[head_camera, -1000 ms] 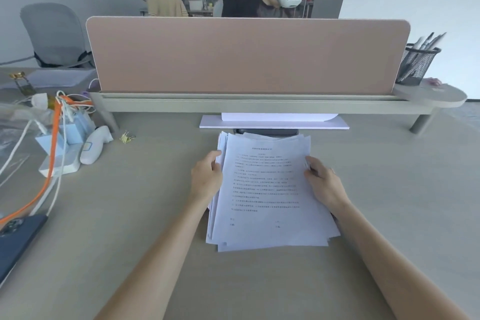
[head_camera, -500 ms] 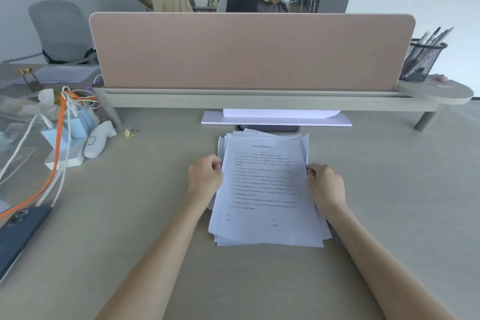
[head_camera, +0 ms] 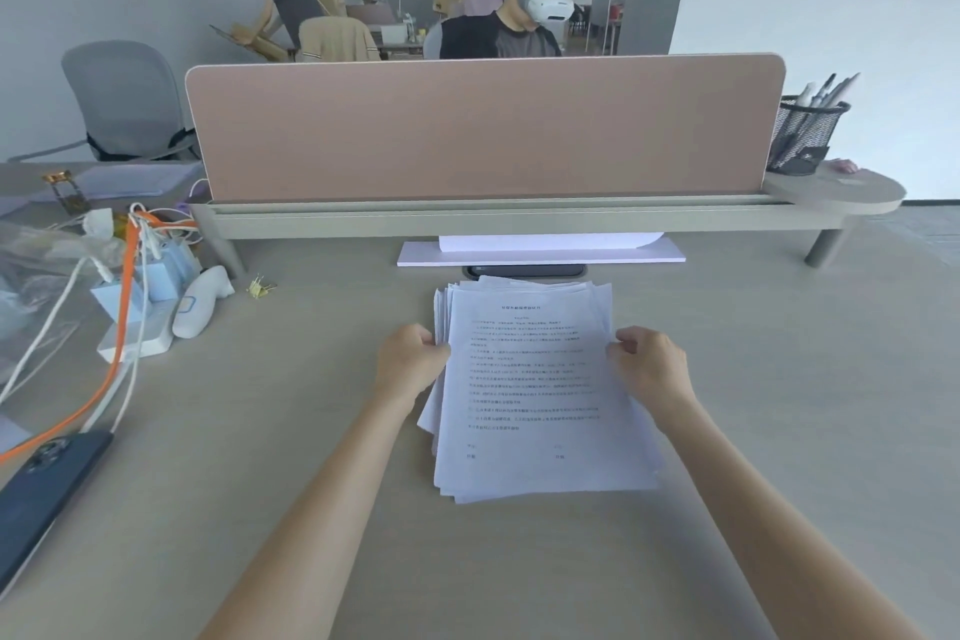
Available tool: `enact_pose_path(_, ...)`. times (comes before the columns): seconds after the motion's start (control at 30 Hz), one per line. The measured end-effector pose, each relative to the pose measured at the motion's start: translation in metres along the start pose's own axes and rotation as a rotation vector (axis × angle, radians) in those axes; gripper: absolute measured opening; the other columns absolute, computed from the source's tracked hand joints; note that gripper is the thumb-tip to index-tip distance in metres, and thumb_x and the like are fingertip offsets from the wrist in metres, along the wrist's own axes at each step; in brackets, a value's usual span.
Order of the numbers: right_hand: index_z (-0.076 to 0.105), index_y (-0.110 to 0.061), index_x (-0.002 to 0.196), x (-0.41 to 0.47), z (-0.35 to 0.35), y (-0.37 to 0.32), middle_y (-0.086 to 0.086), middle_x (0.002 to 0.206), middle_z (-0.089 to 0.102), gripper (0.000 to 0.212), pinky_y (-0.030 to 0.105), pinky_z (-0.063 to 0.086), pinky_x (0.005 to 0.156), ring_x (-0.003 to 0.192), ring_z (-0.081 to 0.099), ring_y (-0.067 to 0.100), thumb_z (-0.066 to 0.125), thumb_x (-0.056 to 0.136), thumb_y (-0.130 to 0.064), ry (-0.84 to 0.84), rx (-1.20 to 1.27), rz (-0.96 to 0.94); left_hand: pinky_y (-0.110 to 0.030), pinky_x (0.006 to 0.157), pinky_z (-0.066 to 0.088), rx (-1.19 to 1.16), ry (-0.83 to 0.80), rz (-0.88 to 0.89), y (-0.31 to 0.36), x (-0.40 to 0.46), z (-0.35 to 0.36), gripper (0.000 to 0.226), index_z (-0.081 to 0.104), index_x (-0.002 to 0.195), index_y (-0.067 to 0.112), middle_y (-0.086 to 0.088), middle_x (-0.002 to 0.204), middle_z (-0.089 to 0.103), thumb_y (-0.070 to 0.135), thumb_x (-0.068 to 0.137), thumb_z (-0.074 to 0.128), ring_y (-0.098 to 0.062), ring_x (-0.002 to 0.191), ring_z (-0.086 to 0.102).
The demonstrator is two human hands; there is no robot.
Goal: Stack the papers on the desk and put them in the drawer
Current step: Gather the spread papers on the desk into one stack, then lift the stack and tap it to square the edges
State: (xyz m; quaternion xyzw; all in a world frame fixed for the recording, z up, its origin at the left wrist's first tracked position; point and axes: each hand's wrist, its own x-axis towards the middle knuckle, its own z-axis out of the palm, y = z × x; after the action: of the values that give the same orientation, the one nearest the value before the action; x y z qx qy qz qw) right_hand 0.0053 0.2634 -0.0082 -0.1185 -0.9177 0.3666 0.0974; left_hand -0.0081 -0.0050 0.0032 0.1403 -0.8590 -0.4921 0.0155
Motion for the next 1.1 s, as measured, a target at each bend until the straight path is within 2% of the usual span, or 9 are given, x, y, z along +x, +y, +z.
enact_pose_path(0.1, 0.024, -0.017, 0.063, -0.004, -0.002, 0.002, 0.003, 0.059, 0.027, 0.034, 0.035, 0.016, 0.055, 0.062, 0.024, 0.025, 0.051, 0.082, -0.008, -0.018, -0.072, -0.007, -0.032, 0.057, 0.059, -0.237, -0.126, -0.128, 0.005, 0.0, -0.002, 0.014, 0.056, 0.073, 0.002, -0.016, 0.077, 0.066, 0.003, 0.082, 0.067, -0.02, 0.058, 0.059)
enact_pose_path(0.17, 0.026, -0.015, 0.064, -0.007, 0.0, 0.0, 0.004, 0.059, 0.028, 0.033, 0.034, 0.017, 0.053, 0.061, 0.026, 0.025, 0.054, 0.081, -0.01, -0.039, -0.102, -0.019, -0.029, 0.061, 0.055, -0.288, -0.211, -0.165, 0.01, -0.003, 0.001, 0.026, 0.063, 0.105, -0.007, -0.02, 0.104, 0.072, 0.007, 0.084, 0.072, -0.022, 0.076, 0.064)
enact_pose_path(0.33, 0.032, -0.014, 0.063, -0.016, 0.007, -0.008, 0.004, 0.058, 0.032, 0.028, 0.035, 0.019, 0.054, 0.061, 0.029, 0.026, 0.054, 0.078, -0.009, -0.034, -0.083, -0.029, -0.032, 0.096, 0.046, -0.217, -0.244, -0.126, 0.011, -0.012, 0.012, 0.049, 0.058, 0.114, 0.007, 0.001, 0.116, 0.065, 0.025, 0.074, 0.081, -0.019, 0.106, 0.06)
enact_pose_path(0.5, 0.039, -0.018, 0.065, -0.018, 0.005, -0.008, 0.0, 0.061, 0.043, 0.027, 0.033, 0.026, 0.057, 0.067, 0.035, 0.025, 0.057, 0.082, -0.01, -0.038, 0.07, 0.028, -0.037, 0.087, 0.051, -0.367, -0.248, -0.093, 0.01, -0.013, 0.011, 0.016, 0.062, 0.101, 0.014, -0.005, 0.107, 0.07, 0.006, 0.088, 0.069, -0.025, 0.096, 0.066)
enact_pose_path(0.6, 0.067, -0.015, 0.097, -0.017, 0.0, -0.008, 0.0, 0.091, 0.071, 0.013, 0.03, 0.047, 0.074, 0.087, 0.063, 0.027, 0.059, 0.09, -0.022, -0.091, 0.235, 0.099, -0.046, 0.095, 0.053, -0.497, -0.282, -0.051, 0.014, -0.013, 0.002, 0.021, 0.069, 0.104, 0.019, -0.003, 0.107, 0.076, 0.01, 0.086, 0.074, -0.025, 0.101, 0.07)
enact_pose_path(0.67, 0.069, -0.015, 0.113, -0.014, -0.005, -0.01, 0.003, 0.103, 0.075, 0.027, 0.041, 0.057, 0.089, 0.096, 0.071, 0.028, 0.061, 0.088, -0.024, -0.137, 0.478, 0.162, -0.041, 0.09, 0.054, -0.573, -0.305, -0.013, 0.019, -0.014, -0.004, 0.018, 0.071, 0.099, 0.023, 0.003, 0.097, 0.079, 0.011, 0.087, 0.074, -0.021, 0.098, 0.072)
enact_pose_path(0.8, 0.071, -0.011, 0.112, -0.016, -0.022, -0.024, 0.013, 0.111, 0.076, 0.031, 0.056, 0.055, 0.095, 0.1, 0.075, 0.033, 0.065, 0.082, -0.016, -0.213, 0.817, 0.125, -0.041, 0.089, 0.056, -0.66, -0.331, 0.109, 0.043, -0.027, -0.019, 0.027, 0.071, 0.112, 0.016, 0.001, 0.099, 0.08, 0.01, 0.085, 0.075, -0.021, 0.098, 0.074)
enact_pose_path(1.0, 0.068, -0.014, 0.116, -0.025, -0.058, -0.059, -0.007, 0.112, 0.076, 0.029, 0.037, 0.053, 0.091, 0.107, 0.071, 0.015, 0.055, 0.091, -0.008, -0.149, 0.919, -0.08, -0.04, 0.088, 0.058, -0.683, -0.307, 0.297, 0.07, -0.033, -0.043, 0.04, 0.066, 0.123, 0.013, -0.005, 0.114, 0.076, 0.013, 0.084, 0.076, -0.022, 0.105, 0.073)
enact_pose_path(1.1, 0.065, -0.015, 0.12, -0.029, -0.072, -0.071, -0.02, 0.104, 0.075, 0.032, 0.031, 0.049, 0.089, 0.104, 0.069, 0.006, 0.054, 0.091, -0.005, -0.12, 0.899, -0.14, -0.037, 0.089, 0.057, -0.697, -0.323, 0.362, 0.078, -0.039, -0.049, 0.029, 0.073, 0.111, 0.018, -0.001, 0.11, 0.078, 0.013, 0.083, 0.076, -0.02, 0.105, 0.073)
